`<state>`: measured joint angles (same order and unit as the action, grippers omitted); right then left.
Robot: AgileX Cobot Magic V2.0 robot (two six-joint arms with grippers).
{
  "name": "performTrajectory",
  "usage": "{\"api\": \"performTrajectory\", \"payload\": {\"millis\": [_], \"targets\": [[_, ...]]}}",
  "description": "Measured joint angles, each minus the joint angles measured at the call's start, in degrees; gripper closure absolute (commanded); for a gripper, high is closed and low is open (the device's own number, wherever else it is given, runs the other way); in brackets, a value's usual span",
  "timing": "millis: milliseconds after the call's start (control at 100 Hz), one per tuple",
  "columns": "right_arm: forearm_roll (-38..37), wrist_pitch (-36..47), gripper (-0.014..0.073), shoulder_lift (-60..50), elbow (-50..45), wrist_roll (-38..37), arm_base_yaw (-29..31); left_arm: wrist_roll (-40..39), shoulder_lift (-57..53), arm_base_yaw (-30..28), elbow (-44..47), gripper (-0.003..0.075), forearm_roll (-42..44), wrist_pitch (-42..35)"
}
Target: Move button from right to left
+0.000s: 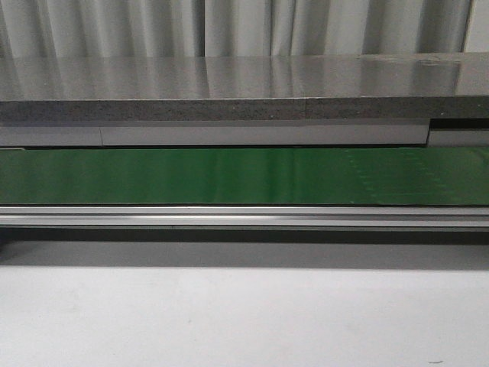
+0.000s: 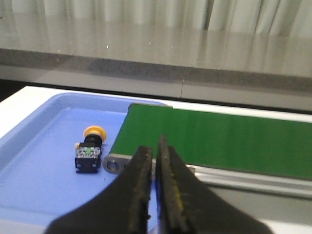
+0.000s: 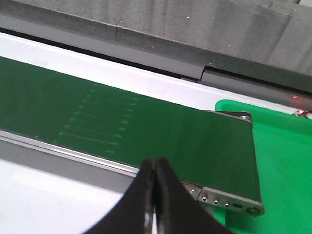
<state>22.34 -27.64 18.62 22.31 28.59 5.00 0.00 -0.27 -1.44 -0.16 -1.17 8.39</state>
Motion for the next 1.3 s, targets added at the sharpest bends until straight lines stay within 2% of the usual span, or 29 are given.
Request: {"api": "performTrajectory", "payload": {"millis": [330,1300], "targets": [[0.00,0.00,0.0662,0.00,0.00,0.00,0.00,-0.74,0.00,3.45,0.00,0.0715,0.00,-2.95],[0.00,0.00,0.0662,0.00,0.00,0.00,0.00,-0.77,0.00,3.45,0.00,0.0715,0.10,-3.31]]}}
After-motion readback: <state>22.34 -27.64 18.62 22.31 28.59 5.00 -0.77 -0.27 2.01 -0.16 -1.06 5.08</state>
